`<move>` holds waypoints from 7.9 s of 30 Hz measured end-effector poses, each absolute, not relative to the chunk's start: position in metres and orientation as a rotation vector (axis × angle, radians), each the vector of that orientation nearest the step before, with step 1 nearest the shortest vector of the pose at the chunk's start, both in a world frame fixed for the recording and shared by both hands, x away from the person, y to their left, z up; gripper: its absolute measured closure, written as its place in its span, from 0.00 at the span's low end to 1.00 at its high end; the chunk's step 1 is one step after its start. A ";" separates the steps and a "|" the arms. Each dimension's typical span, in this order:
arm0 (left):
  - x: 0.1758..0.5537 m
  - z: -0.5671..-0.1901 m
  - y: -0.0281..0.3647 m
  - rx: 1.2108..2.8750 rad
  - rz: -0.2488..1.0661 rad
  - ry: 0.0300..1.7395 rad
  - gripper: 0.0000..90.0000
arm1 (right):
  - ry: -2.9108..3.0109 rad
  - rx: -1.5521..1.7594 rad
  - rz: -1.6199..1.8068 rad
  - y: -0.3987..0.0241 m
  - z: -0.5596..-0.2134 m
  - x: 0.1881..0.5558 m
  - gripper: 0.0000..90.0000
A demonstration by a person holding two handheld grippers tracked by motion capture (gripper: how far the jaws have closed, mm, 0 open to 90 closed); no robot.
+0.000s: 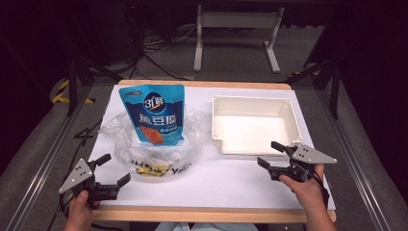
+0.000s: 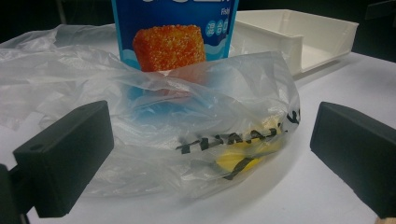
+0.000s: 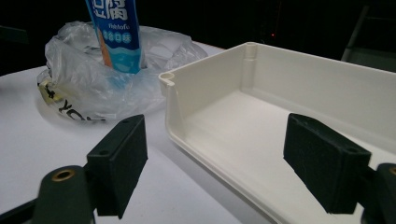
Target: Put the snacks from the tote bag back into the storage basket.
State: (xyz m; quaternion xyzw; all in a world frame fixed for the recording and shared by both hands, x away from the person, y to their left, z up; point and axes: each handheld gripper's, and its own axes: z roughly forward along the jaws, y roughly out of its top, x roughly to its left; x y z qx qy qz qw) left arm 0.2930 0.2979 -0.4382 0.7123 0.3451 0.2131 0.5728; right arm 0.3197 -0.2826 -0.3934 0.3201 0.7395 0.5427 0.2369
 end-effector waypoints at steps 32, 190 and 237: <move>0.294 -0.441 0.301 1.653 0.497 0.839 0.00 | 2.082 0.779 1.546 -0.272 -0.364 0.326 0.23; 0.295 -0.441 0.307 1.636 0.476 0.850 0.00 | 2.543 0.239 1.407 0.001 -0.394 0.489 0.50; 0.295 -0.442 0.309 1.625 0.472 0.867 0.00 | 2.551 0.240 1.392 0.003 -0.330 0.474 0.60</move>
